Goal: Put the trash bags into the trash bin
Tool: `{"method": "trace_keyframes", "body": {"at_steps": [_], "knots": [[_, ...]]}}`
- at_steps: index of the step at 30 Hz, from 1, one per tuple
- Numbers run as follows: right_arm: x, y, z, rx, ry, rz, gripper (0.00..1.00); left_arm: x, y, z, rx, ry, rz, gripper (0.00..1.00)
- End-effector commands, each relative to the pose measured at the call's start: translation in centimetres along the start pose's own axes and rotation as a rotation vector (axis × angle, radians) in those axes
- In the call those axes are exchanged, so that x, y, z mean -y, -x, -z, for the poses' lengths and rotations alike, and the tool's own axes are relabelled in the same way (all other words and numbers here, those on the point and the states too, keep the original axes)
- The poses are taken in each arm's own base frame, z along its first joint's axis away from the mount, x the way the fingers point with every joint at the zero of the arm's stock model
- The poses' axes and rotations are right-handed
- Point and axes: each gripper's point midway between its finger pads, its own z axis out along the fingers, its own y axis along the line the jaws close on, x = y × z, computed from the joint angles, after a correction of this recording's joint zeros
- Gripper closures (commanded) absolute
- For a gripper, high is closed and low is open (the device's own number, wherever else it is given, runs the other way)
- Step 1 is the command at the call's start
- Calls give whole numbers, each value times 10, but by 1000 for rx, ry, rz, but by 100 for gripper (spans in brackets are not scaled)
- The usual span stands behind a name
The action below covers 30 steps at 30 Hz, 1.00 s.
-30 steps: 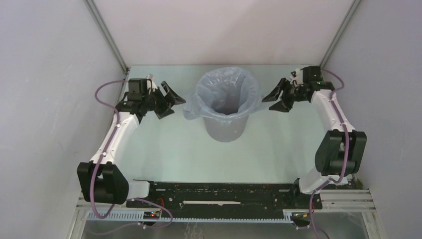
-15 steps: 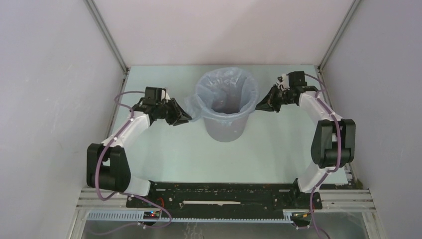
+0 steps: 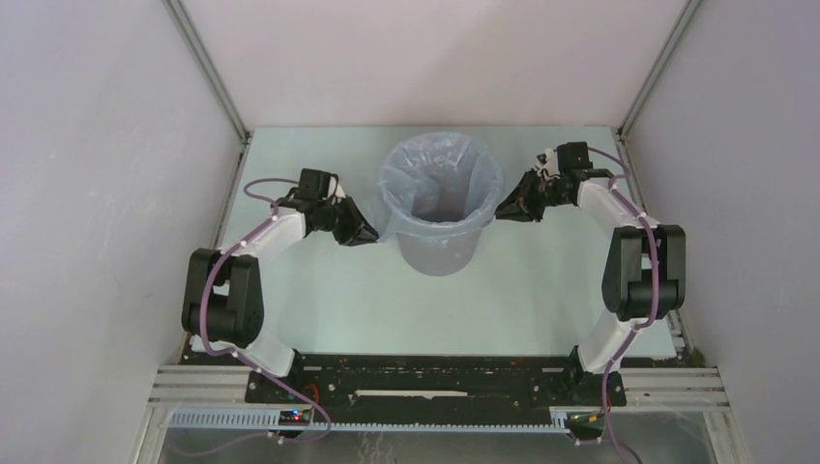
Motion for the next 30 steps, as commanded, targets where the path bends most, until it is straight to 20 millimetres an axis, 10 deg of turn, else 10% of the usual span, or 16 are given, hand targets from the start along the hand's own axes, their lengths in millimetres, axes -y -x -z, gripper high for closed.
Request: {"method": "trace_keyframes", "body": {"at_steps": [1,9,14,21,30], "knots": [[-19,-1,27,49,31,54,69,39,17,15,44,-72,-116,79],[-39,7,129,307,-119,153,38,45,10,30,48,-74,-145,67],[-95,13,176,433,-141,300,26,51,5,24,16,-83,-161,66],[-189,-11,144,403,-105,587,24,57,-5,6,-21,-78,-192,64],[-198,-53,28,209,-274,833,37,43,-13,5,-32,-50,-197,64]]}}
